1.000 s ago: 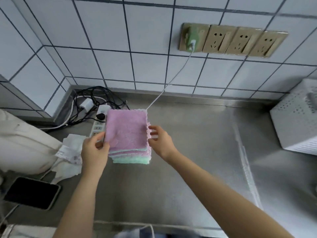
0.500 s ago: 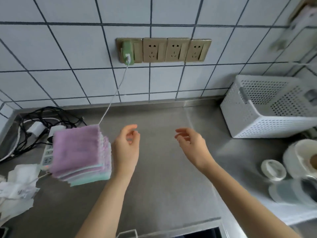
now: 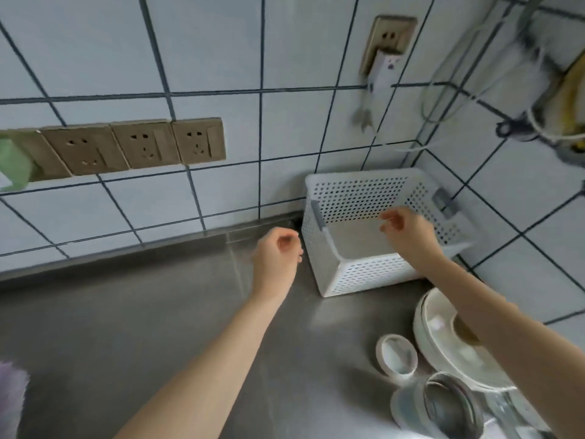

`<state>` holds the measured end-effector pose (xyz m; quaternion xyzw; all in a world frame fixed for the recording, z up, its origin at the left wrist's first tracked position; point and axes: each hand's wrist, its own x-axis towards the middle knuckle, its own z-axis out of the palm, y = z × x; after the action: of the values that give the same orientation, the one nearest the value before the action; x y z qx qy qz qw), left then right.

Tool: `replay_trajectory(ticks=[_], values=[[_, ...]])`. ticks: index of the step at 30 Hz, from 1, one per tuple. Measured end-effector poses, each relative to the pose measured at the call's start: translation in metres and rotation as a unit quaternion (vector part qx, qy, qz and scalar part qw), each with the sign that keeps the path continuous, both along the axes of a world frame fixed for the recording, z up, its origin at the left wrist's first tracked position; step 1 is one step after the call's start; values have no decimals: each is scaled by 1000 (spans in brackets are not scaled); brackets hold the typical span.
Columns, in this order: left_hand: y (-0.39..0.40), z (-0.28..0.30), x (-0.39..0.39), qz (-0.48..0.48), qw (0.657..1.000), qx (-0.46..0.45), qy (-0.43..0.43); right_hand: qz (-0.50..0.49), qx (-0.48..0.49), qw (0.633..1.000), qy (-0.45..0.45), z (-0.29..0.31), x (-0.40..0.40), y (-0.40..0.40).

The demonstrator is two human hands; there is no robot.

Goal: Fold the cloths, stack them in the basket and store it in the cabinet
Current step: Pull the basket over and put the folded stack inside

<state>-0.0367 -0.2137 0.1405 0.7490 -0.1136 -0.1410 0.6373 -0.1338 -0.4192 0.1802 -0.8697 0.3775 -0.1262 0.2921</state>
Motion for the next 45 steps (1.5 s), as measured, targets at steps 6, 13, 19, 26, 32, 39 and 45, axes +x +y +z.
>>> replay_trajectory(ticks=[6, 13, 19, 26, 32, 39, 45], values=[[-84, -19, 35, 8, 996, 80, -29, -35, -94, 994, 44, -26, 2, -116], [-130, -48, 66, 22, 995, 45, 85, -6, -309, 929, 204, -65, 15, -199], [-147, -44, 74, 65, 956, -109, 265, 11, -381, 870, 311, -72, 23, -214], [-143, -39, 68, 69, 940, -108, 315, 3, -359, 865, 350, -71, 31, -213], [-124, -29, 68, 72, 937, -115, 321, 1, -320, 893, 316, -63, 33, -193], [-57, -4, 60, 74, 947, -121, 287, -20, -260, 938, 231, -51, 29, -141], [28, 11, 49, 94, 947, -130, 278, 6, -258, 950, 179, -30, 26, -64]])
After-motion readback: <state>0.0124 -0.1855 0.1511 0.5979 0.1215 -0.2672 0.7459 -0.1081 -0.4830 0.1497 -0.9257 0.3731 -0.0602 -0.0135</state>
